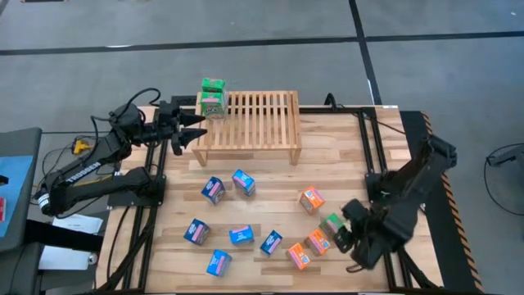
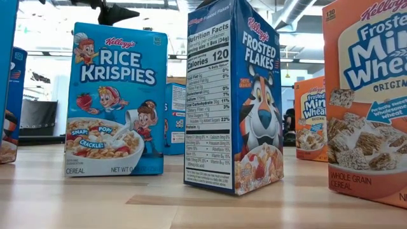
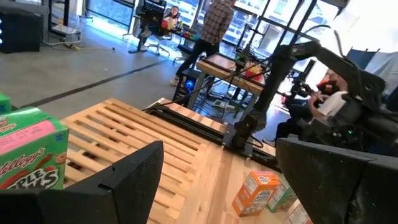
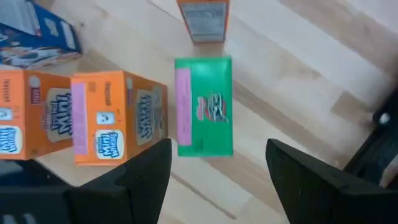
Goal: Stack cereal on shelf
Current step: Put the green cereal box on the shelf aligned with other green cereal boxes
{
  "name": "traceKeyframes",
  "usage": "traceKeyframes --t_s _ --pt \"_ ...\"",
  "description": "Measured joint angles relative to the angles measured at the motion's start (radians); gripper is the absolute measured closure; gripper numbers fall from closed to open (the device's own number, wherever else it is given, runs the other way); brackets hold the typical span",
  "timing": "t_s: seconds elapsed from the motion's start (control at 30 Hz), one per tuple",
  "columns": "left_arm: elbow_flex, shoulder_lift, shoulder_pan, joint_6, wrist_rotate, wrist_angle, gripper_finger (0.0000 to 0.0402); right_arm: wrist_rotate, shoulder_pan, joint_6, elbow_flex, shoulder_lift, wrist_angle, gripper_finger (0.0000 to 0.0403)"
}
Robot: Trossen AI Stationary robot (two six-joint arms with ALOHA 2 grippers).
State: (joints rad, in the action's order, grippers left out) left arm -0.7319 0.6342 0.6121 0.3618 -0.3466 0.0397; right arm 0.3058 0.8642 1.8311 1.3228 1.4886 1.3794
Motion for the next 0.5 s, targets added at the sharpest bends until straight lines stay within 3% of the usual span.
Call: traceKeyframes --t_s 0.23,0.5 --pt "0.000 0.000 0.000 -0.001 -0.017 -0.004 0.0100 -0.116 -0.152 -0.276 -0.002 -0.011 0.004 0.0113" --pt "0.000 0.000 0.000 -0.010 -0.042 -0.004 0.0100 -0.181 -0.236 -0.396 -0.014 -0.010 -0.025 0.0047"
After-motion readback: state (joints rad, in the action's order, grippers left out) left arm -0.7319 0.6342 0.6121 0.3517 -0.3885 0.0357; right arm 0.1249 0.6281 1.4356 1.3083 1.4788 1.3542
